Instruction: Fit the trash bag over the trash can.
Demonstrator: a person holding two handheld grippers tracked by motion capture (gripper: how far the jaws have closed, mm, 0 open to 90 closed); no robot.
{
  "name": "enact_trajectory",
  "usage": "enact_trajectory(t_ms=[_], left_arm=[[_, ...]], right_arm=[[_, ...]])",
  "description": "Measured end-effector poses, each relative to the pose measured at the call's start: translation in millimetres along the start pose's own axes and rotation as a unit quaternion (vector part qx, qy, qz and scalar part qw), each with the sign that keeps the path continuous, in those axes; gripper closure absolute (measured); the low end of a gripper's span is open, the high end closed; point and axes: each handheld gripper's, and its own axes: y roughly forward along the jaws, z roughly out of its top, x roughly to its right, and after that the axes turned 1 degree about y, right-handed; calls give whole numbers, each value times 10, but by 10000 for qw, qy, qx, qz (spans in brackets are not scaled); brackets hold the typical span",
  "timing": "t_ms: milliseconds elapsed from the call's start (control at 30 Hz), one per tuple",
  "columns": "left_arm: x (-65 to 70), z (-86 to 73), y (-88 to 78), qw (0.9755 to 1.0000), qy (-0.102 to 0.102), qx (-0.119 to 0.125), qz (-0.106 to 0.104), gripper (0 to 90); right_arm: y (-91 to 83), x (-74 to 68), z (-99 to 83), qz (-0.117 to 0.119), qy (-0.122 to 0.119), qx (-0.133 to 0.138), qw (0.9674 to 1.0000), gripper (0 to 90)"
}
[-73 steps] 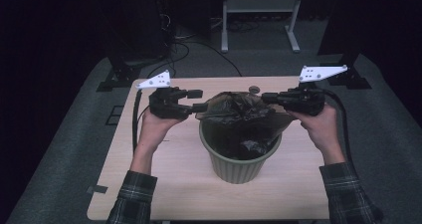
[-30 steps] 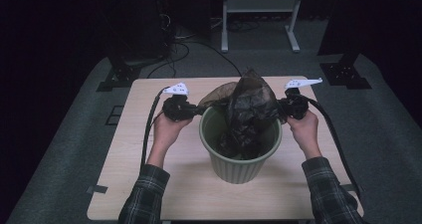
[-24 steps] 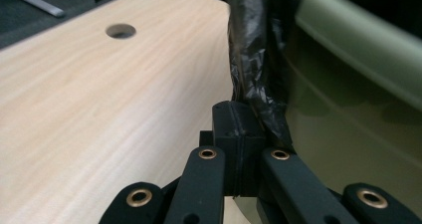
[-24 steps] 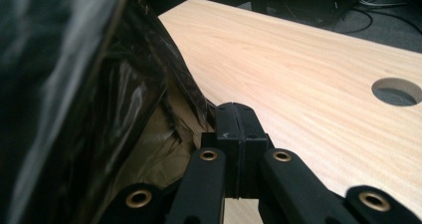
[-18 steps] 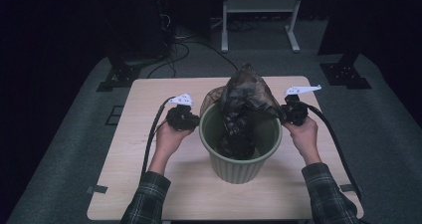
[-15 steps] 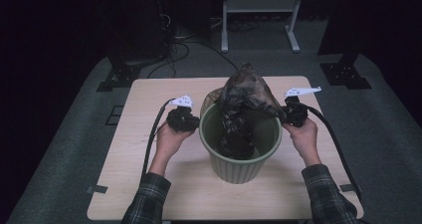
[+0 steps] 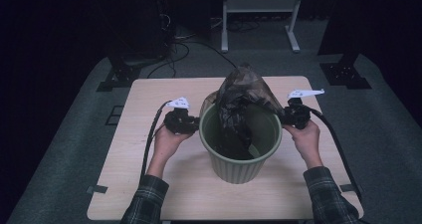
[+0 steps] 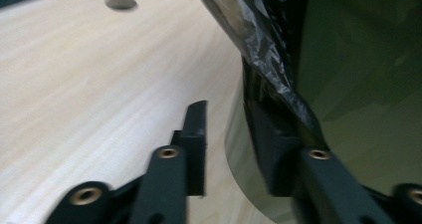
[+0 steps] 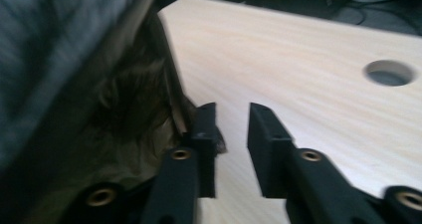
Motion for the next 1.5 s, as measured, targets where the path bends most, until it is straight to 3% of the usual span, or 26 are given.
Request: enact_trajectory(t_ms=[67,300,400,567,733,833,933,1033,1167,1267,1367,1400,1433,1500], left_arm=[[-20,4,-80,9999,-26,150,45,579],[-2,7,-412,9988,-27,453,201,477],[58,7,-560,9984,19,537,194,447],[185,-16,-749,9978,55,656,102,371],[324,-80,-899,9942,123,1040,-240,264],[399,-101,-942,9897,243,1288,-577,195],[431,-107,-964,9858,288,1474,-752,181],[447,-103,-968,9830,346,1598,-839,134],[461,-66,-944,9820,418,1614,-887,102],[459,-65,-891,9813,419,1617,-954,101],[466,-64,-830,9812,431,1571,-1035,102],[468,-61,-812,9813,441,1557,-1041,102],[471,-58,-797,9812,441,1547,-1063,102],[483,-52,-769,9814,458,1513,-1087,103]], right_arm=[[-87,33,26,-94,46,124,9999,656],[-500,131,125,-338,88,556,9978,611],[-675,127,191,-364,58,731,9966,598],[-835,52,353,-200,33,979,9950,552],[-797,-56,541,202,25,1113,9936,463],[-679,-117,646,351,-33,1046,9939,404],[-580,-125,717,437,-3,997,9941,373],[-481,-102,775,584,100,943,9938,334],[-360,-58,846,703,230,859,9936,310],[-262,-26,873,780,343,788,9932,361],[-201,-36,878,869,341,682,9933,538],[-188,-57,882,860,297,651,9937,668],[-179,-75,884,930,239,620,9934,754],[-185,-132,891,853,75,573,9947,892]])
